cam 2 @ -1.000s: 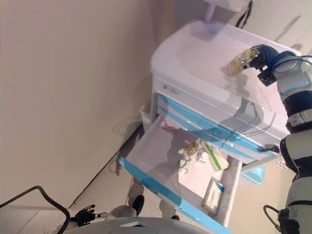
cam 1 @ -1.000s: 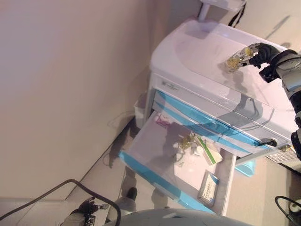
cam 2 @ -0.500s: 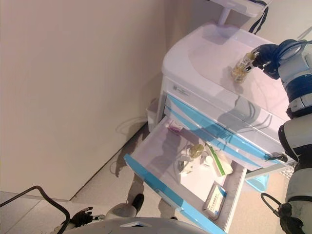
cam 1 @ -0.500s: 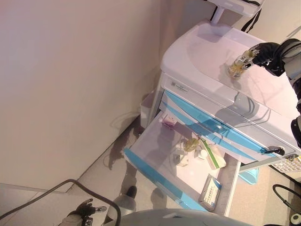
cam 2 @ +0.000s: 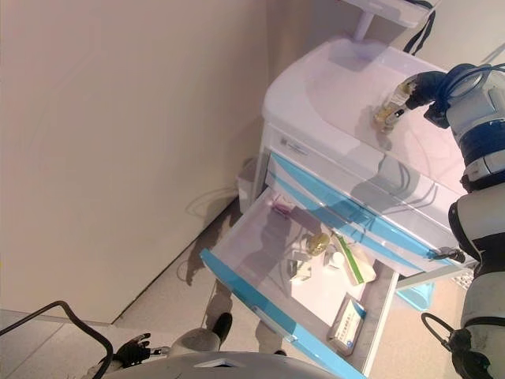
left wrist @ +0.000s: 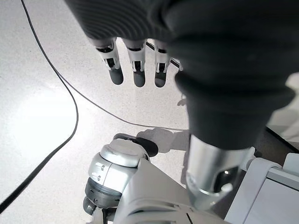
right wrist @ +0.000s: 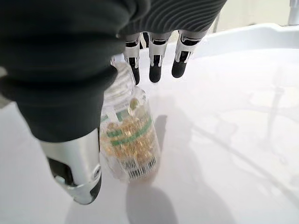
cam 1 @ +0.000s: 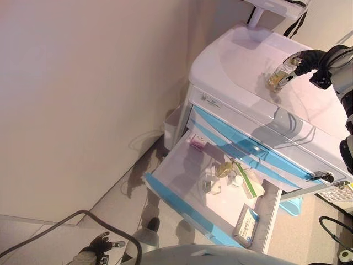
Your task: Open the drawer and pick up the medicine
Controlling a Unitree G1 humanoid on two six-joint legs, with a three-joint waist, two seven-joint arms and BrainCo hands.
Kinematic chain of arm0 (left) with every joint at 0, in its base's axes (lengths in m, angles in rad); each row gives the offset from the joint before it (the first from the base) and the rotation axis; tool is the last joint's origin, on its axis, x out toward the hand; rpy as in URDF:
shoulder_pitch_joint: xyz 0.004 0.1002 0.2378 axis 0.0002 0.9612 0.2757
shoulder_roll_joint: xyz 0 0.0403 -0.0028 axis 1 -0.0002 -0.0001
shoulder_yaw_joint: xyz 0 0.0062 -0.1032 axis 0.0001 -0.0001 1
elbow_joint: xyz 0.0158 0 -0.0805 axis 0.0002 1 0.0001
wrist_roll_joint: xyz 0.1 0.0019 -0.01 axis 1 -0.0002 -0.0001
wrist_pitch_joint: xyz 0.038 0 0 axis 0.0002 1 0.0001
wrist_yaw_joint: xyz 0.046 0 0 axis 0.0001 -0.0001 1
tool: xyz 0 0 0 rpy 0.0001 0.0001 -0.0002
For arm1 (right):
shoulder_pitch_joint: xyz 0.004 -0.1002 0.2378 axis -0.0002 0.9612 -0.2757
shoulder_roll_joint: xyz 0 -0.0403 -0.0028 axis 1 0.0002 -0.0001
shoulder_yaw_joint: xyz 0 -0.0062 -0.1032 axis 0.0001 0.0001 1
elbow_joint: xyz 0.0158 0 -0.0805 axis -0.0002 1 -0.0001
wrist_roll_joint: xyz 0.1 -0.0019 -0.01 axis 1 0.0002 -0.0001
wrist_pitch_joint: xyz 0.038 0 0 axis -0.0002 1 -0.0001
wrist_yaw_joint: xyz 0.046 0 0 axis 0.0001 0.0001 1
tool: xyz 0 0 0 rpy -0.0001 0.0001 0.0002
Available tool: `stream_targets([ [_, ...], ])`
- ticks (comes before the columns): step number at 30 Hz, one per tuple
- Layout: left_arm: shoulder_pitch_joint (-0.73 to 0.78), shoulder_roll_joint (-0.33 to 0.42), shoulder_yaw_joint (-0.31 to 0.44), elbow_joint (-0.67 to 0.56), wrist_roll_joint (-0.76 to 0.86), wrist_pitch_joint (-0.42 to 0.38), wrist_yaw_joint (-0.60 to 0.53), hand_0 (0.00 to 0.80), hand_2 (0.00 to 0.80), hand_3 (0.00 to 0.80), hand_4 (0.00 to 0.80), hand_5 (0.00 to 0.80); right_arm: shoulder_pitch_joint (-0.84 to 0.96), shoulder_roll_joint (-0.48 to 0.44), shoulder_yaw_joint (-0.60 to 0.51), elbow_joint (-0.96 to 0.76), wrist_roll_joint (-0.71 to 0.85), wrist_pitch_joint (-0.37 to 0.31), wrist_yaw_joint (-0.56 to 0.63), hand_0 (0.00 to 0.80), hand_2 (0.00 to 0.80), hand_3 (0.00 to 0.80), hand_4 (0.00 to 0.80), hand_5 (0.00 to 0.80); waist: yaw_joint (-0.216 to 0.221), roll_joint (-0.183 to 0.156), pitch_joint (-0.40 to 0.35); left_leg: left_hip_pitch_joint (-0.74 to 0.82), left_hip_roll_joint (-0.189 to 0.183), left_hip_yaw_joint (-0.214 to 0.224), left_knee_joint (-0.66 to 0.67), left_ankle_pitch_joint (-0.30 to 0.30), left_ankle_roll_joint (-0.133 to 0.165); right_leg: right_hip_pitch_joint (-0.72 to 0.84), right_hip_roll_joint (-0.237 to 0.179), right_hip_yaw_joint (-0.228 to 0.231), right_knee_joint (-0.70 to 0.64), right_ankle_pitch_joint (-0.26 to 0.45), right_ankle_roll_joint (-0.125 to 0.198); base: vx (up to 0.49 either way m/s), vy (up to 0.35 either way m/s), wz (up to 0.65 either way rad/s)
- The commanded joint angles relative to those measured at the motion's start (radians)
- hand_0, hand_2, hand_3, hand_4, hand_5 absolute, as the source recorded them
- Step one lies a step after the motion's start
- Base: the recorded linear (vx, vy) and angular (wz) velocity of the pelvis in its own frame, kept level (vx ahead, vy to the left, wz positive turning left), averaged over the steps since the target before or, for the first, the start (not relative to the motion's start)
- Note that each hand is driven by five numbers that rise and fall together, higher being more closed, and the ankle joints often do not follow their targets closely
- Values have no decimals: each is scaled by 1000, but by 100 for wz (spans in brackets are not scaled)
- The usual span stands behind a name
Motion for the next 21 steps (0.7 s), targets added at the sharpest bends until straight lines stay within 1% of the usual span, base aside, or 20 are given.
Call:
stream_targets([
  [1,1,41,-52,16,-19,-9,-4,0,0,0,0,0,-88,-36,66,-29,47,-20,-110,0,0,0,0,0,12,11,-36,23,18,30,0,-60,-16,-46,-29,29,115,0,40,0,0,0],
  [7,2,40,-56,16,-17,-6,-6,0,0,0,0,0,-78,-45,32,-48,90,-25,-190,0,0,0,0,0,3,14,-36,24,21,42,0,-64,-16,-47,-28,39,109,5,42,0,0,0],
  [9,1,39,-57,15,-17,-5,-5,0,0,0,0,0,-75,-51,26,-50,109,-36,-210,0,0,0,0,0,-1,15,-36,25,21,47,0,-66,-16,-48,-28,43,107,6,43,0,0,0],
  [12,1,39,-62,14,-13,-6,-6,0,0,0,0,0,-61,-60,7,-74,162,-43,-241,0,0,0,0,0,-9,16,-36,28,21,55,0,-69,-14,-51,-28,51,106,10,45,-4,0,-1],
  [14,-1,42,-61,14,-12,-4,-9,0,0,0,0,0,-47,-64,-12,-91,208,-55,-256,0,0,0,0,0,-18,18,-38,30,22,63,0,-72,-14,-53,-27,59,103,12,45,-14,1,-7],
  [18,-1,45,-59,12,-7,-1,-13,0,0,0,0,0,-32,-70,-31,-115,241,-54,-256,0,0,0,0,0,-25,19,-40,32,23,74,0,-75,-13,-55,-27,65,101,14,46,-16,0,-7],
  [19,-4,42,-59,12,0,1,-15,0,0,0,0,0,0,-75,-65,-149,298,-54,-262,0,0,0,0,0,-42,22,-40,33,25,87,0,-79,-12,-60,-25,76,101,16,46,-37,-10,-9],
  [21,-8,42,-58,9,12,7,-17,0,0,0,0,0,46,-80,-113,-188,359,-48,-282,0,0,0,0,0,-57,25,-40,36,28,103,0,-83,-12,-65,-24,88,102,18,46,-45,-20,-15],
])
